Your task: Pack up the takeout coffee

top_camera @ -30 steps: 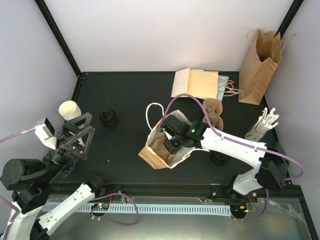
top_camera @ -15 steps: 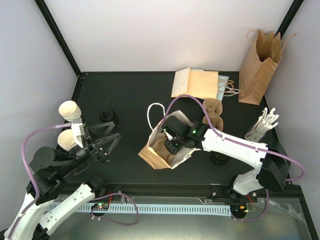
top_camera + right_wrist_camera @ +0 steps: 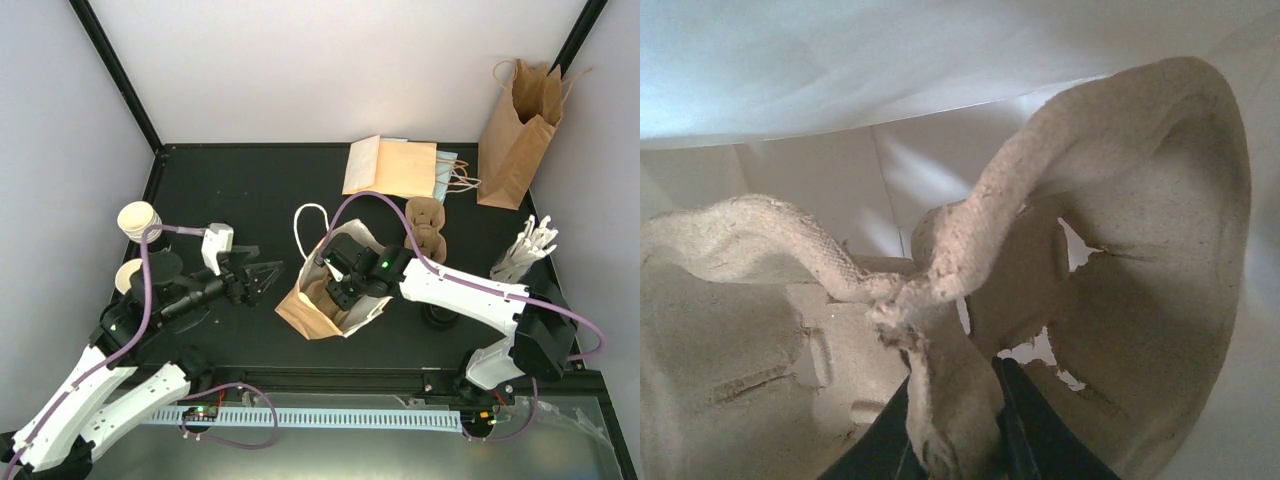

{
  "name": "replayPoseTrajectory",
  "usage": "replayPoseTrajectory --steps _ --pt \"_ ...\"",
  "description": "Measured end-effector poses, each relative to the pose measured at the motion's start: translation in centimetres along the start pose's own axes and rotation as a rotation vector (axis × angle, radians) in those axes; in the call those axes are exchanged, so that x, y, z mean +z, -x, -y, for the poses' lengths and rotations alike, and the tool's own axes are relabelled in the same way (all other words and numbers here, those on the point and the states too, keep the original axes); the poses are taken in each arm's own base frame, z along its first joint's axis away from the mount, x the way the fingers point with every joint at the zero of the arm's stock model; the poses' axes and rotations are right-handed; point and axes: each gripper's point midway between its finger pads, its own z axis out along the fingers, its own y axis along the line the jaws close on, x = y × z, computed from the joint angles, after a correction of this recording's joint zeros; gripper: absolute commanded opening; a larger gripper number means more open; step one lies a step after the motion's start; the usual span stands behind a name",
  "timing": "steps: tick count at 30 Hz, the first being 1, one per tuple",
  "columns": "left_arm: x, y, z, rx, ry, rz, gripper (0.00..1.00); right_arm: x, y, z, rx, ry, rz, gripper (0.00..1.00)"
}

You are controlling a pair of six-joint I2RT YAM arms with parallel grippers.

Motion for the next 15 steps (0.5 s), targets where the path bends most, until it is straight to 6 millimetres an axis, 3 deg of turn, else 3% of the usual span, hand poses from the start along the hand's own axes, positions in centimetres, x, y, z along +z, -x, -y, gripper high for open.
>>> replayPoseTrajectory --steps 5,15 --pt "0.9 -0.3 -1.3 0.049 0.082 -0.06 0.99 0.5 0.0 -0.1 0.0 0.007 0.003 0.16" --pt "0.1 0.4 -2.5 0.104 0.178 -0.056 0.99 0.9 0.0 -0.2 -0.012 0.007 0.003 0.16"
